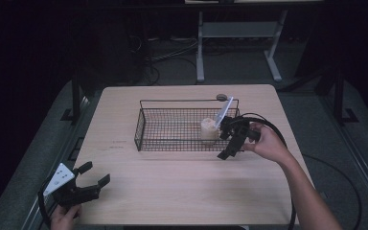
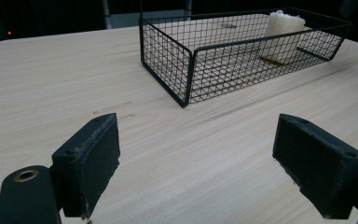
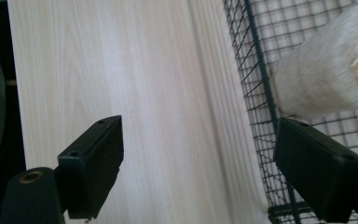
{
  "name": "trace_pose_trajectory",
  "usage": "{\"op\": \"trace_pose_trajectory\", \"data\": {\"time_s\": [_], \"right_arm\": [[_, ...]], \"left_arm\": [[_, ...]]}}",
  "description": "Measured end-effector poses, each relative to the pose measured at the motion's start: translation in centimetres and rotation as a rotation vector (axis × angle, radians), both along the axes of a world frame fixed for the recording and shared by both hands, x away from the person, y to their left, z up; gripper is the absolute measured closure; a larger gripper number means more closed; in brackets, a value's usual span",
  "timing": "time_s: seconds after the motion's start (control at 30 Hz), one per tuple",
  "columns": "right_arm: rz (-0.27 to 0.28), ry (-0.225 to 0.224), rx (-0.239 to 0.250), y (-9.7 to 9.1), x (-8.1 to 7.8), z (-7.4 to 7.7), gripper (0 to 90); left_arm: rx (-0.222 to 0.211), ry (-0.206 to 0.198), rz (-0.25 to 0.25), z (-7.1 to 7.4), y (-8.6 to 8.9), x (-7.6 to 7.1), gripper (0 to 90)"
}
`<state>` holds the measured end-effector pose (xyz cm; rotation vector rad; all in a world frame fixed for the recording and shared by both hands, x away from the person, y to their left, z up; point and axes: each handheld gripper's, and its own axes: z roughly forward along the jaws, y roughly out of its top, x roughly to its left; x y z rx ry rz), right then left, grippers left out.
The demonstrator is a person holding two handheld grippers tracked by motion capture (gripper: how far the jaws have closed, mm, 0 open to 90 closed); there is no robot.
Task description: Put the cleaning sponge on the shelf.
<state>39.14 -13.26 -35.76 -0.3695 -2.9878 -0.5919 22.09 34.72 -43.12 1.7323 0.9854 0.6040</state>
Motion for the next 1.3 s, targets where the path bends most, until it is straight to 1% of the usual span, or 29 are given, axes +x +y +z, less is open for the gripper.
{"op": "trace_pose_trajectory", "data": {"time_s": [0.07, 0.13, 0.27, 0.33, 0.43, 0.5, 0.7, 0.77, 0.83, 0.9, 1.07, 1.13, 1.17, 1.3], "right_arm": [[0.000, -0.001, -0.012, 0.0, -0.2, -0.1, 15.8], [0.006, -0.008, 0.005, 0.0, -0.5, 0.0, 15.8], [0.008, -0.008, 0.012, -0.1, -1.0, -0.2, 15.8], [0.004, -0.006, 0.011, -0.3, -1.2, -0.4, 15.9], [0.010, 0.000, -0.007, -0.2, -1.5, -0.7, 15.8], [0.016, -0.005, 0.003, -0.3, -1.7, -0.7, 15.8], [0.010, -0.005, 0.008, -0.7, -2.3, -1.1, 15.8], [0.013, -0.002, -0.005, -0.8, -2.4, -1.2, 15.8], [0.011, -0.009, 0.007, -0.9, -2.6, -1.2, 15.8], [0.008, -0.006, 0.012, -1.0, -2.7, -1.3, 15.8], [0.004, 0.001, 0.013, -1.5, -3.0, -1.8, 15.9], [0.004, -0.001, -0.001, -1.6, -3.2, -2.0, 15.8], [0.003, -0.001, 0.007, -1.7, -3.3, -2.1, 15.8], [-0.003, -0.003, 0.011, -2.0, -3.6, -2.4, 15.9]], "left_arm": [[0.001, -0.001, 0.000, 0.0, 0.0, 0.0, 13.9], [-0.001, 0.000, 0.000, 0.0, 0.0, 0.0, 13.9], [0.002, 0.000, -0.001, 0.0, 0.0, 0.0, 14.0], [0.005, -0.002, -0.003, 0.0, 0.0, 0.0, 13.9], [0.003, 0.001, -0.001, 0.0, -0.1, 0.0, 13.9], [0.003, -0.001, -0.001, 0.0, 0.0, 0.0, 14.0], [0.010, -0.001, -0.006, 0.0, -0.1, 0.0, 14.0], [0.010, -0.001, -0.006, 0.0, -0.1, 0.1, 14.0], [0.010, -0.001, -0.006, 0.0, -0.1, 0.0, 14.0], [0.007, -0.001, -0.004, 0.0, -0.1, 0.0, 13.9], [0.004, -0.001, -0.002, 0.0, -0.1, 0.0, 13.9], [0.008, 0.000, -0.004, 0.0, -0.1, 0.0, 13.9], [0.008, 0.000, -0.004, 0.0, -0.1, 0.0, 13.9], [0.009, 0.001, -0.005, 0.0, -0.1, 0.0, 13.9]]}}
